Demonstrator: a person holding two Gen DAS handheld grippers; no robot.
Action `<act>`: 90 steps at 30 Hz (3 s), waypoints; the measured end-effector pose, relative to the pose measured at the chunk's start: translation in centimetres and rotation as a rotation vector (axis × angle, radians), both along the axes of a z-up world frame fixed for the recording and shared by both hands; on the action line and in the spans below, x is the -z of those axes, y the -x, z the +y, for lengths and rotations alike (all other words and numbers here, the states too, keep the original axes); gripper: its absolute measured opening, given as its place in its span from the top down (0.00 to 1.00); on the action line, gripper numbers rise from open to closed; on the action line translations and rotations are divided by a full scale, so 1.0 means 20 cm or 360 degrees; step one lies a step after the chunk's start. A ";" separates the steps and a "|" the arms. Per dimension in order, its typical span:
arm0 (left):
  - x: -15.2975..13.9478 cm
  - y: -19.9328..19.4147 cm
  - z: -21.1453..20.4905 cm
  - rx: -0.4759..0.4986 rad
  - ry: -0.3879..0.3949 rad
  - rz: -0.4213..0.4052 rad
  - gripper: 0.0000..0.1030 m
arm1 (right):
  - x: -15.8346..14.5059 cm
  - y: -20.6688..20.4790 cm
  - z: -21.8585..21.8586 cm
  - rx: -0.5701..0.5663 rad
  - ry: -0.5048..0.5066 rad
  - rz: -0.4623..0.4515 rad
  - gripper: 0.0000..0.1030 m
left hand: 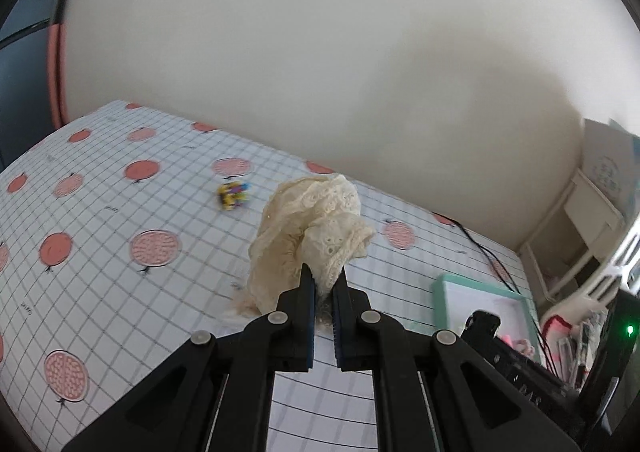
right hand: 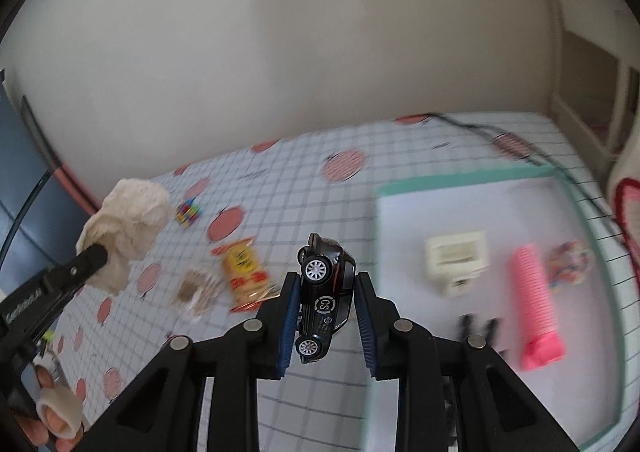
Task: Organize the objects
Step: 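Carry the lace cloth and black toy car over the teal tray, then open the left tool over the tray while the right tool lowers and releases the car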
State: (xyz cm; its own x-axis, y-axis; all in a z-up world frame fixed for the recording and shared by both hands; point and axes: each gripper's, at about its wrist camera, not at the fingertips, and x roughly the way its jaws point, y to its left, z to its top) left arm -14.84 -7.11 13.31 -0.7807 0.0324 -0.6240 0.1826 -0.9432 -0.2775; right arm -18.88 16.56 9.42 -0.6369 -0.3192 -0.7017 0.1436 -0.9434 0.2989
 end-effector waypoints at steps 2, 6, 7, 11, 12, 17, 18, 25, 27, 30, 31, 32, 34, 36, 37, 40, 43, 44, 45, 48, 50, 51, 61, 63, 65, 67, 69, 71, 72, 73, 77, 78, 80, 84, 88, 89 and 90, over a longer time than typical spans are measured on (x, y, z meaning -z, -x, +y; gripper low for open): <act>-0.02 0.00 0.07 0.0051 0.0014 0.0026 0.93 | -0.03 0.00 0.08 0.0052 0.0007 0.0021 0.72; -0.06 0.00 0.19 0.0137 0.0025 0.0069 0.93 | -0.07 0.00 0.22 0.0157 0.0000 0.0055 0.72; -0.07 0.00 0.22 0.0165 0.0017 0.0076 0.93 | -0.08 0.00 0.26 0.0190 0.0001 0.0066 0.72; -0.08 0.01 0.34 0.0250 0.0034 0.0094 0.93 | -0.11 -0.01 0.36 0.0257 -0.0029 0.0099 0.72; -0.07 0.01 0.37 0.0270 0.0041 0.0097 0.93 | -0.12 -0.02 0.38 0.0269 -0.0058 0.0111 0.72; -0.06 0.03 0.54 0.0395 0.0071 0.0112 0.93 | -0.12 -0.03 0.48 0.0338 -0.0184 0.0138 0.72; -0.06 0.03 0.57 0.0416 0.0077 0.0117 0.93 | -0.12 -0.03 0.50 0.0353 -0.0191 0.0130 0.72; 0.04 0.07 0.75 0.0528 0.0105 0.0044 0.93 | -0.06 -0.03 0.66 0.0496 -0.0287 0.0049 0.72; 0.07 0.07 0.78 0.0547 0.0111 0.0027 0.93 | -0.05 -0.03 0.69 0.0525 -0.0314 0.0037 0.72; 0.09 0.07 0.83 0.0577 0.0116 0.0004 0.93 | -0.01 -0.02 0.74 0.0548 -0.0351 -0.0026 0.72; 0.10 0.07 0.85 0.0585 0.0118 -0.0003 0.93 | 0.02 -0.01 0.75 0.0545 -0.0363 -0.0071 0.72; 0.11 0.07 0.86 0.0589 0.0120 -0.0011 0.93 | 0.04 -0.01 0.76 0.0543 -0.0369 -0.0095 0.72; 0.13 0.08 0.89 0.0599 0.0119 -0.0034 0.93 | 0.07 0.01 0.77 0.0538 -0.0405 -0.0144 0.72; 0.15 0.08 0.91 0.0609 0.0120 -0.0056 0.93 | 0.09 0.01 0.77 0.0530 -0.0476 -0.0167 0.72; 0.16 0.09 0.91 0.0612 0.0120 -0.0063 0.93 | 0.10 0.01 0.76 0.0514 -0.0494 -0.0178 0.72; 0.18 0.10 0.93 0.0625 0.0126 -0.0083 0.93 | 0.11 0.02 0.76 0.0499 -0.0506 -0.0215 0.72; 0.21 0.10 0.94 0.0629 0.0139 -0.0108 0.93 | 0.14 0.03 0.76 0.0494 -0.0522 -0.0254 0.72; 0.22 0.11 0.95 0.0632 0.0151 -0.0117 0.93 | 0.14 0.04 0.76 0.0489 -0.0521 -0.0260 0.72; 0.22 0.11 0.95 0.0636 0.0163 -0.0122 0.93 | 0.15 0.03 0.76 0.0486 -0.0520 -0.0263 0.72; 0.24 0.11 0.96 0.0652 0.0170 -0.0143 0.93 | 0.17 0.04 0.75 0.0477 -0.0516 -0.0287 0.72; 0.26 0.11 0.97 0.0666 0.0179 -0.0163 0.93 | 0.18 0.04 0.75 0.0469 -0.0511 -0.0299 0.72; 0.27 0.11 0.98 0.0671 0.0185 -0.0173 0.93 | 0.19 0.05 0.75 0.0463 -0.0511 -0.0302 0.72; 0.40 0.12 1.04 0.0736 0.0209 -0.0330 0.93 | 0.22 0.06 0.73 0.0445 -0.0533 -0.0304 0.72; 0.43 0.12 1.04 0.0740 0.0192 -0.0364 0.92 | 0.23 0.06 0.73 0.0455 -0.0525 -0.0304 0.72; 0.45 0.13 1.04 0.0737 0.0195 -0.0396 0.92 | 0.23 0.07 0.74 0.0464 -0.0510 -0.0305 0.72; 0.47 0.13 1.04 0.0741 0.0200 -0.0417 0.92 | 0.23 0.07 0.74 0.0468 -0.0499 -0.0305 0.71; 0.47 0.13 1.04 0.0744 0.0201 -0.0422 0.92 | 0.24 0.07 0.75 0.0468 -0.0488 -0.0308 0.71; 0.46 0.13 1.04 0.0743 0.0196 -0.0423 0.92 | 0.24 0.07 0.75 0.0475 -0.0465 -0.0310 0.71; 0.46 0.13 1.04 0.0743 0.0193 -0.0423 0.92 | 0.24 0.07 0.76 0.0479 -0.0456 -0.0311 0.71; 0.46 0.12 1.04 0.0744 0.0191 -0.0422 0.92 | 0.24 0.07 0.76 0.0481 -0.0447 -0.0311 0.71; 0.44 0.13 1.03 0.0747 0.0188 -0.0418 0.91 | 0.23 0.06 0.77 0.0481 -0.0437 -0.0304 0.70; 0.43 0.13 1.03 0.0749 0.0184 -0.0418 0.89 | 0.23 0.06 0.77 0.0481 -0.0435 -0.0301 0.68; 0.42 0.13 1.03 0.0754 0.0182 -0.0410 0.81 | 0.23 0.06 0.78 0.0486 -0.0425 -0.0296 0.64; 0.40 0.12 1.02 0.0760 0.0177 -0.0390 0.71 | 0.22 0.06 0.78 0.0492 -0.0414 -0.0288 0.61; 0.36 0.12 1.02 0.0763 0.0171 -0.0362 0.70 | 0.20 0.05 0.78 0.0492 -0.0420 -0.0273 0.61; 0.35 0.12 1.02 0.0763 0.0168 -0.0347 0.70 | 0.20 0.05 0.78 0.0493 -0.0418 -0.0264 0.61; 0.34 0.12 1.02 0.0761 0.0164 -0.0334 0.70 | 0.19 0.05 0.78 0.0492 -0.0416 -0.0259 0.61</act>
State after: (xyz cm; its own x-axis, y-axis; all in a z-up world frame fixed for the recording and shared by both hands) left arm -17.14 13.22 6.53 -0.5519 0.2845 -0.7839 -0.2330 -0.9552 -0.1826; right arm -19.88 32.15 5.59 -0.5490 0.0710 -0.8328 -0.1869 -0.9816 0.0395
